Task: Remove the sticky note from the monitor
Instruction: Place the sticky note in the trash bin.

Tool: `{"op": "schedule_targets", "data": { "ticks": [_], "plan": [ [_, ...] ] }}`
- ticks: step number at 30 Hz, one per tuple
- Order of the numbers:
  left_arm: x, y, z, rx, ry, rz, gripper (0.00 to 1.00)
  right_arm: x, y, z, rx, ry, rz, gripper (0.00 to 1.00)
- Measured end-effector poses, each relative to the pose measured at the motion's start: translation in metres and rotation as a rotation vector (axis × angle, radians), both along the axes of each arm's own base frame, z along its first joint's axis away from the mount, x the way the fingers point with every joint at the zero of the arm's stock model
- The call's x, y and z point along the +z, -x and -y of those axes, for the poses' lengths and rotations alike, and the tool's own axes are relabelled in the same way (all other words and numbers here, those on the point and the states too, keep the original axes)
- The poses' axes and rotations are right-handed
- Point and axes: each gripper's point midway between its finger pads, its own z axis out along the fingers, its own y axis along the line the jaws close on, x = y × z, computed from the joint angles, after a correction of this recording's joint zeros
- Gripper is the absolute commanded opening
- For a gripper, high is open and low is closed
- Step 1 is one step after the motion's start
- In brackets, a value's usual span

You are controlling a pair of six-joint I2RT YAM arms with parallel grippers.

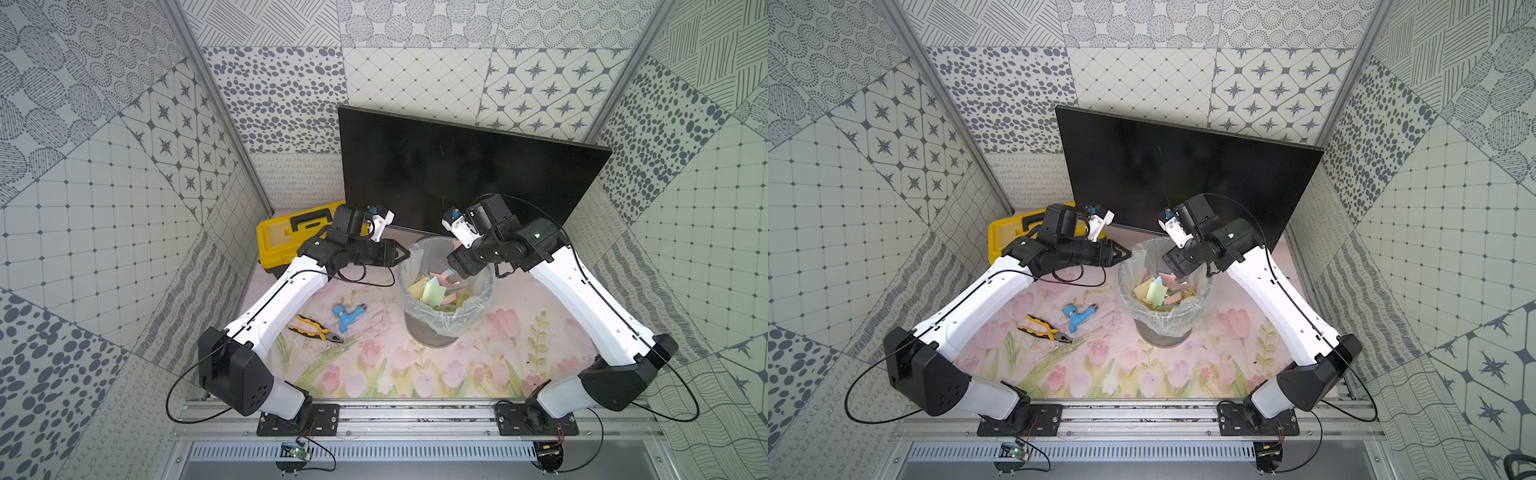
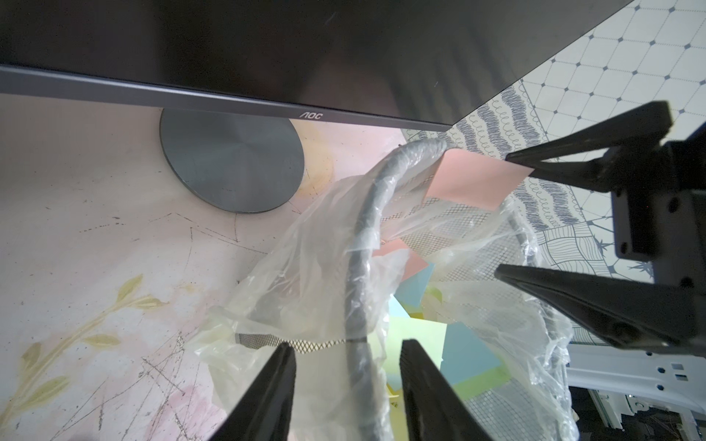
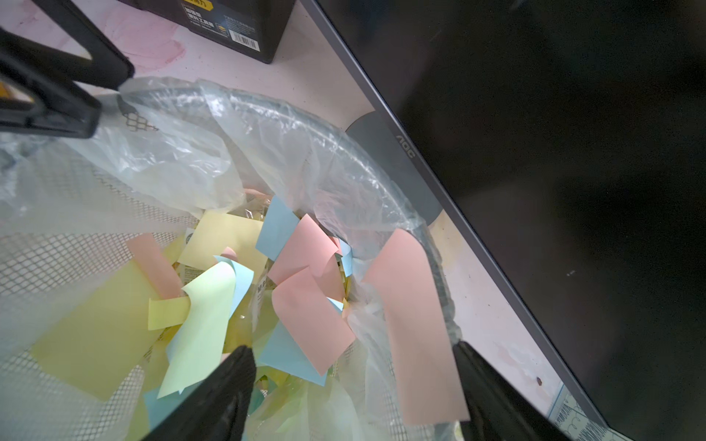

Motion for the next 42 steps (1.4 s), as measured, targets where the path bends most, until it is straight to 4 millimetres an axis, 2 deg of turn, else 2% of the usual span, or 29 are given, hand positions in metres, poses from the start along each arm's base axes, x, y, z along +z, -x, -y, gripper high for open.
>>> {"op": "schedule_targets", "data": {
  "ticks": [5,12,16,24,30,36,40,42],
  "plan": [
    [-0.001,0.0,0.0,0.0,-0.001,-0.003,0.5,0.0,0.018,-0.026,0.099,-0.114,-0.08,0.75],
    [-0.002,-0.001,0.0,-0.001,-0.003,-0.002,0.49,-0.002,0.043,-0.049,0.187,-0.238,-0.201,0.6],
    [-0.002,-0.001,0.0,-0.003,-0.005,0.0,0.49,-0.001,0.055,-0.059,0.217,-0.302,-0.264,0.46],
    [-0.003,-0.001,0.001,-0.004,-0.007,-0.001,0.5,0.006,0.063,-0.071,0.246,-0.378,-0.307,0.47],
    [-0.004,-0.001,0.0,-0.005,-0.011,0.002,0.52,0.025,0.045,-0.062,0.192,-0.346,-0.188,0.51],
    [-0.004,-0.001,0.0,-0.006,-0.013,0.006,0.52,0.046,0.021,-0.024,0.022,-0.241,0.004,0.54],
    [-0.004,-0.002,0.0,-0.006,-0.015,0.009,0.52,0.047,0.009,-0.006,-0.094,-0.153,0.086,0.66],
    [-0.004,-0.002,-0.001,-0.006,-0.017,0.011,0.52,0.044,0.006,-0.006,-0.12,-0.1,0.117,0.68]
  ]
}}
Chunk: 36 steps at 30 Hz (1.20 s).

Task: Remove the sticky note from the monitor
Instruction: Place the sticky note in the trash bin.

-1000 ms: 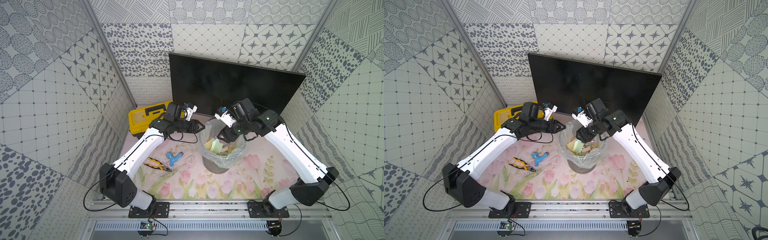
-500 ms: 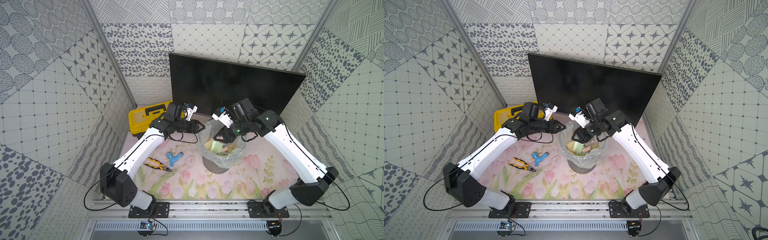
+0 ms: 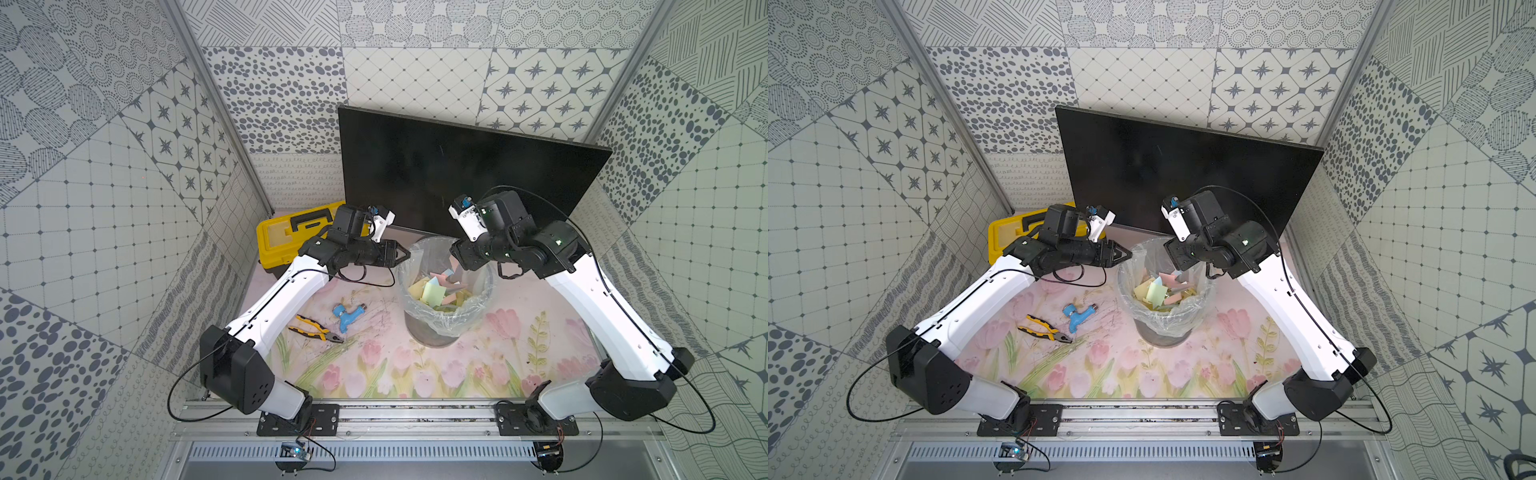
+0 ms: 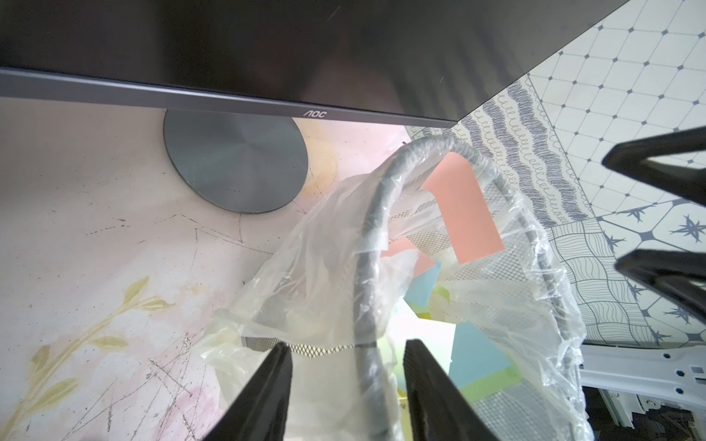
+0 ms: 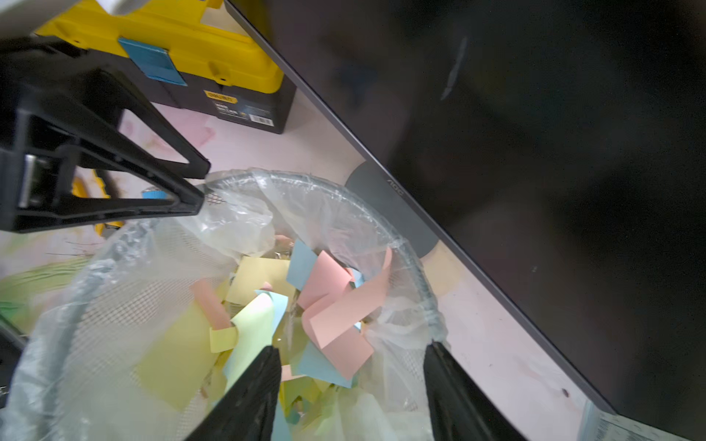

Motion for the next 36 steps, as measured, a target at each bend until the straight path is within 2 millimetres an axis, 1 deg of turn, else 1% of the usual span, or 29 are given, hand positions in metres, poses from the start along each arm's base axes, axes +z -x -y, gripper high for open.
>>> {"op": "schedule_targets", "data": {
  "ticks": [4,9,14,17,21,25,28,30,32,36],
  "plan": [
    [0.0,0.0,0.0,0.0,-0.001,0.001,0.52,-0.012,-0.004,-0.008,-0.026,0.079,0.021,0.69],
    [0.0,0.0,0.0,0.0,-0.001,0.002,0.52,-0.027,-0.011,-0.013,-0.048,0.146,0.024,0.7],
    [0.0,0.0,0.0,-0.003,-0.004,0.006,0.52,-0.039,-0.011,-0.019,-0.045,0.17,0.006,0.63],
    [0.0,-0.001,-0.001,-0.004,-0.005,0.01,0.52,-0.042,-0.009,-0.024,-0.024,0.152,-0.013,0.62],
    [0.0,-0.001,-0.001,-0.008,-0.008,0.015,0.53,-0.05,-0.001,-0.037,0.028,0.102,-0.066,0.62],
    [0.0,-0.001,-0.002,-0.008,-0.01,0.019,0.53,-0.07,0.007,-0.048,0.069,0.042,-0.161,0.61],
    [0.0,-0.002,-0.003,-0.005,-0.011,0.021,0.53,-0.086,0.008,-0.047,0.063,0.02,-0.215,0.61],
    [0.0,-0.003,-0.004,-0.002,-0.011,0.021,0.53,-0.091,0.008,-0.047,0.058,-0.001,-0.239,0.61],
    [0.0,-0.003,-0.005,-0.001,-0.011,0.021,0.53,-0.093,0.008,-0.049,0.064,-0.023,-0.253,0.61],
    [0.0,-0.004,-0.005,0.0,-0.011,0.022,0.53,-0.089,0.007,-0.057,0.089,-0.067,-0.257,0.61]
  ]
}}
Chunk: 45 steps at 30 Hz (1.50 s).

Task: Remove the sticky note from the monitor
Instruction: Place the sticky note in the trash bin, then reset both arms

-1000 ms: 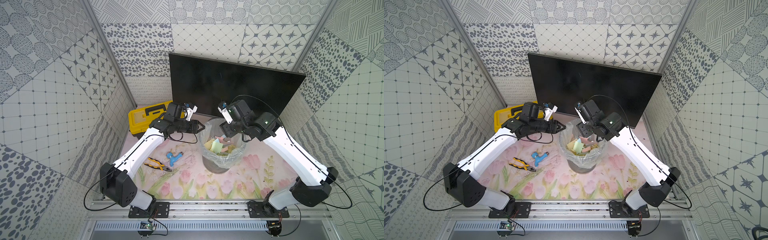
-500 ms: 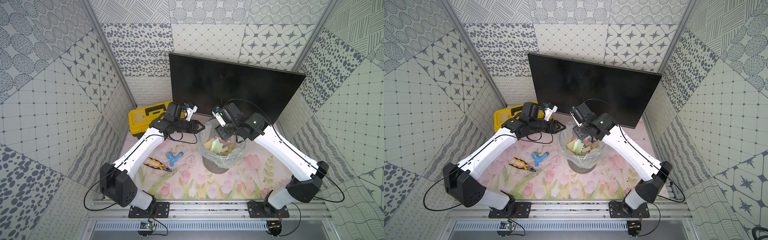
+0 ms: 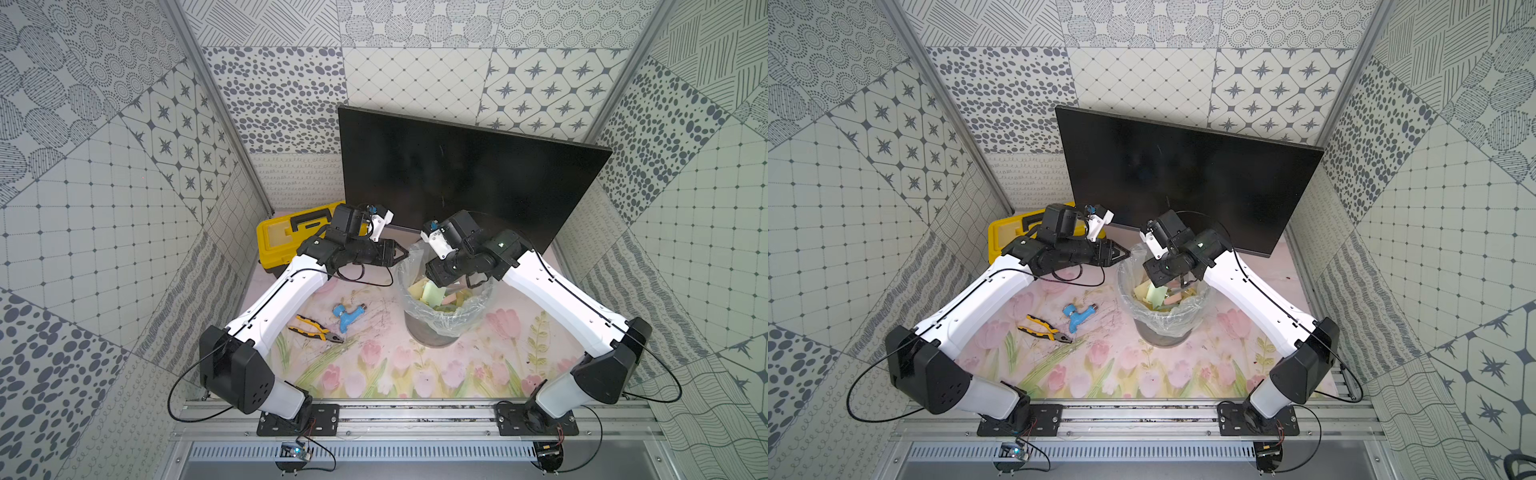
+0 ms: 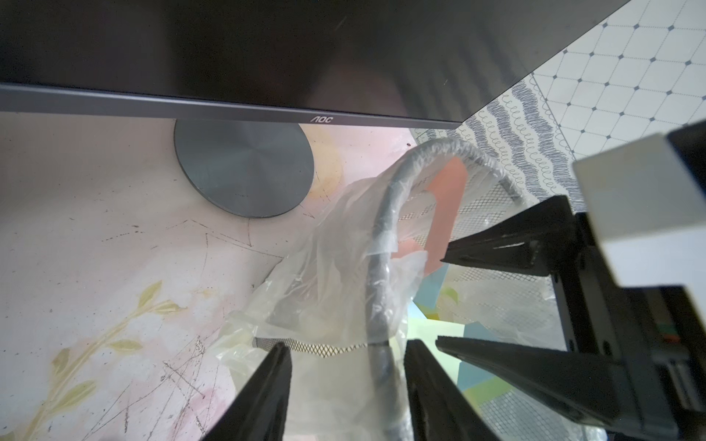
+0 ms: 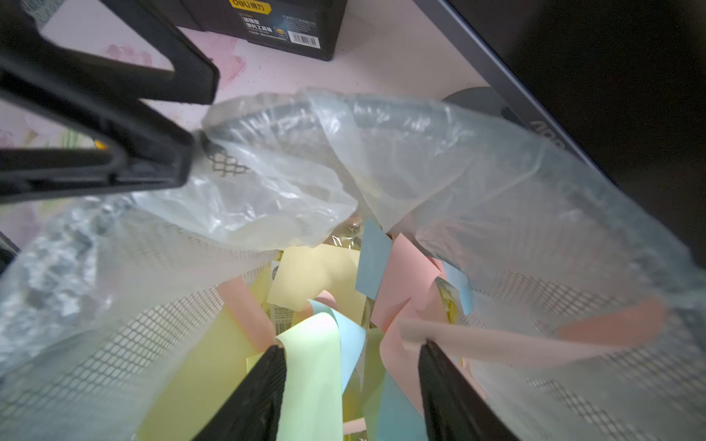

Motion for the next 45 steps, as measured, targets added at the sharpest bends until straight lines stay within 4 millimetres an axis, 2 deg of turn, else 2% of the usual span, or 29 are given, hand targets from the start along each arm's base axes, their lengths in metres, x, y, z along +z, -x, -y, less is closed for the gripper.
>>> {"op": "schedule_targets", "data": {
  "ticks": [3,7,11,15,22,26,29,32,35,41,45],
  "plan": [
    [0.001,-0.001,-0.002,0.003,-0.001,0.005,0.57,0.006,0.002,-0.006,0.021,-0.039,0.003,0.6],
    [0.008,0.0,-0.008,0.016,0.008,0.02,0.73,0.025,0.004,-0.01,0.038,-0.094,0.031,0.59],
    [0.016,0.003,-0.016,0.03,0.025,0.048,0.88,0.058,0.006,-0.007,0.04,-0.154,0.098,0.58],
    [0.035,0.004,-0.025,0.05,0.049,0.113,0.98,0.094,0.006,0.004,0.016,-0.202,0.183,0.57],
    [0.077,0.002,-0.043,0.104,0.089,0.266,0.99,0.152,0.004,0.046,-0.106,-0.234,0.371,0.65],
    [0.102,-0.001,-0.058,0.161,0.085,0.385,0.99,0.181,0.01,0.08,-0.2,-0.264,0.498,0.77],
    [0.116,-0.003,-0.072,0.224,0.062,0.48,1.0,0.195,0.02,0.115,-0.295,-0.296,0.598,0.87],
    [0.124,-0.006,-0.086,0.294,0.036,0.559,1.0,0.198,0.028,0.147,-0.394,-0.315,0.668,0.92],
    [0.127,-0.01,-0.098,0.359,0.003,0.61,0.99,0.192,0.032,0.174,-0.491,-0.316,0.713,0.95],
    [0.127,-0.018,-0.115,0.452,-0.046,0.662,0.99,0.161,0.033,0.208,-0.628,-0.297,0.717,0.97],
    [0.121,-0.023,-0.123,0.498,-0.073,0.658,1.0,0.128,0.027,0.223,-0.71,-0.27,0.675,0.97]
  ]
}}
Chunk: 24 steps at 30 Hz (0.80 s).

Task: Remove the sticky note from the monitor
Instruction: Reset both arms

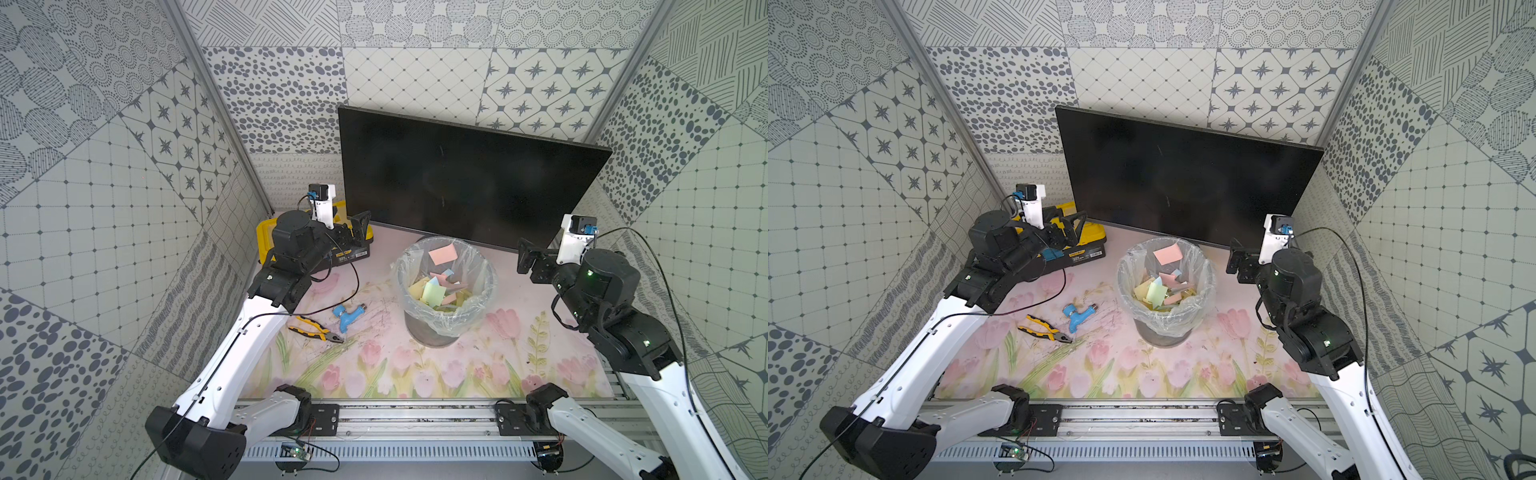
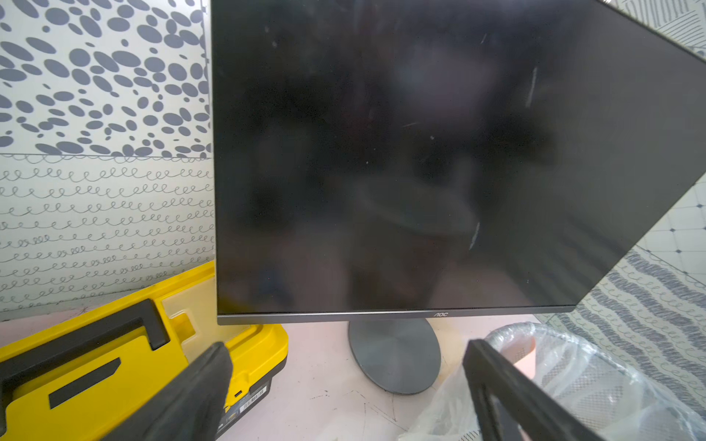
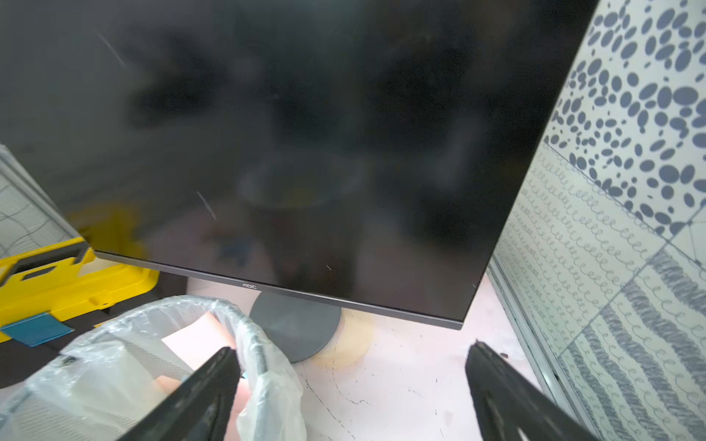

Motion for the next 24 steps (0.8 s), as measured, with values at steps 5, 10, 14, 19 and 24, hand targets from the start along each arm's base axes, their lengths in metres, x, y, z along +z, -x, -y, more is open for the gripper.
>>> {"op": "schedule_targets", "data": {
  "ticks": [5,10,14,19,24],
  "plan": [
    [-0.013,-0.005,-0.012,0.074,-0.009,-0.012,1.0,-0.055,-0.008,0.019,-0.089,-0.003,-0.084,0.97],
    [-0.037,-0.007,-0.025,0.146,-0.028,-0.039,0.99,-0.11,-0.01,0.037,-0.171,0.001,-0.118,0.97],
    [-0.062,-0.008,-0.033,0.191,-0.046,-0.069,0.99,-0.154,-0.01,0.051,-0.239,0.014,-0.123,0.97],
    [-0.092,-0.009,-0.05,0.269,-0.064,-0.118,1.0,-0.199,-0.014,0.058,-0.261,0.046,-0.116,0.97],
    [-0.125,-0.009,-0.074,0.362,-0.063,-0.175,1.0,-0.229,-0.025,0.064,-0.28,0.068,-0.103,0.97]
  ]
}}
